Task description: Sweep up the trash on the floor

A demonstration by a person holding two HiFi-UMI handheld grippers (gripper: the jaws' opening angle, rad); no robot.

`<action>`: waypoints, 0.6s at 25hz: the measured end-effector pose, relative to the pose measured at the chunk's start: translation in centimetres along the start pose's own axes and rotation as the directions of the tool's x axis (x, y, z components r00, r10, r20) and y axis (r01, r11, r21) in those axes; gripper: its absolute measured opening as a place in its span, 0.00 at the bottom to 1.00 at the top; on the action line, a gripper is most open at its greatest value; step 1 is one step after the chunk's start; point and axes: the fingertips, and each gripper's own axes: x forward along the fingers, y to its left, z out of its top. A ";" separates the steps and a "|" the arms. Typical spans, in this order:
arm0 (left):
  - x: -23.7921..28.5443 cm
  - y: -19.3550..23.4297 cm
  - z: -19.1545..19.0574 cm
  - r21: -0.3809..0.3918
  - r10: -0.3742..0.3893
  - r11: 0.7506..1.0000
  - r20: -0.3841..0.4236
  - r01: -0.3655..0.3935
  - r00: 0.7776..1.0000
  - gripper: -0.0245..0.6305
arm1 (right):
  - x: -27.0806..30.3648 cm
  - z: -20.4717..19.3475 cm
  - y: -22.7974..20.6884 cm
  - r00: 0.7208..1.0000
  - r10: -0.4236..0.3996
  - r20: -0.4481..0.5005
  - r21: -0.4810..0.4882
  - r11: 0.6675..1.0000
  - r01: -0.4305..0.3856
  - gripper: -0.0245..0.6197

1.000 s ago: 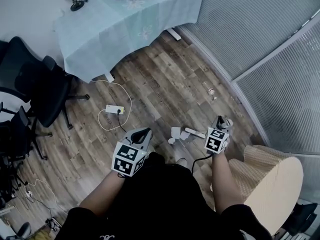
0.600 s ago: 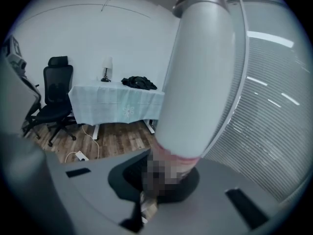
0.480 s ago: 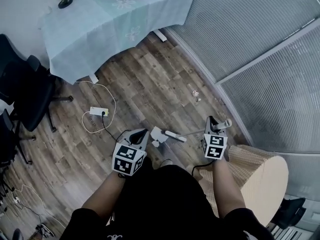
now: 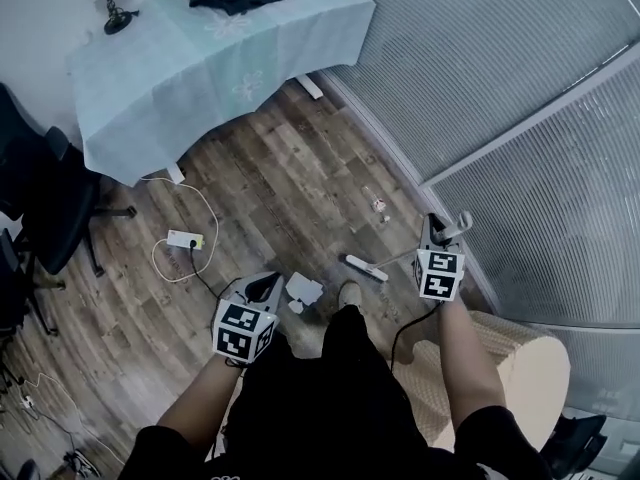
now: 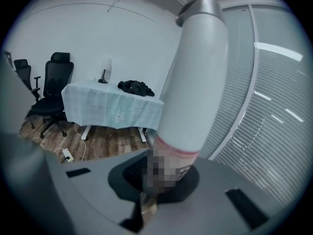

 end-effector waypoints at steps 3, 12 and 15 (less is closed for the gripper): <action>3.0 -1.8 1.9 -0.002 0.070 0.998 -0.004 -0.070 0.998 0.03 | 3.9 -0.1 -5.4 1.000 0.007 0.019 0.010 1.000 -0.007 0.07; 10.3 -9.6 6.0 -0.141 0.226 0.964 -0.025 -0.227 0.974 0.03 | 17.5 -0.4 -18.6 1.000 -0.013 0.017 0.105 0.994 0.011 0.06; 10.7 -11.0 5.4 -0.113 0.228 0.965 -0.071 -0.235 0.971 0.03 | 20.1 -0.4 -21.8 0.998 -0.050 0.030 0.116 0.992 0.046 0.06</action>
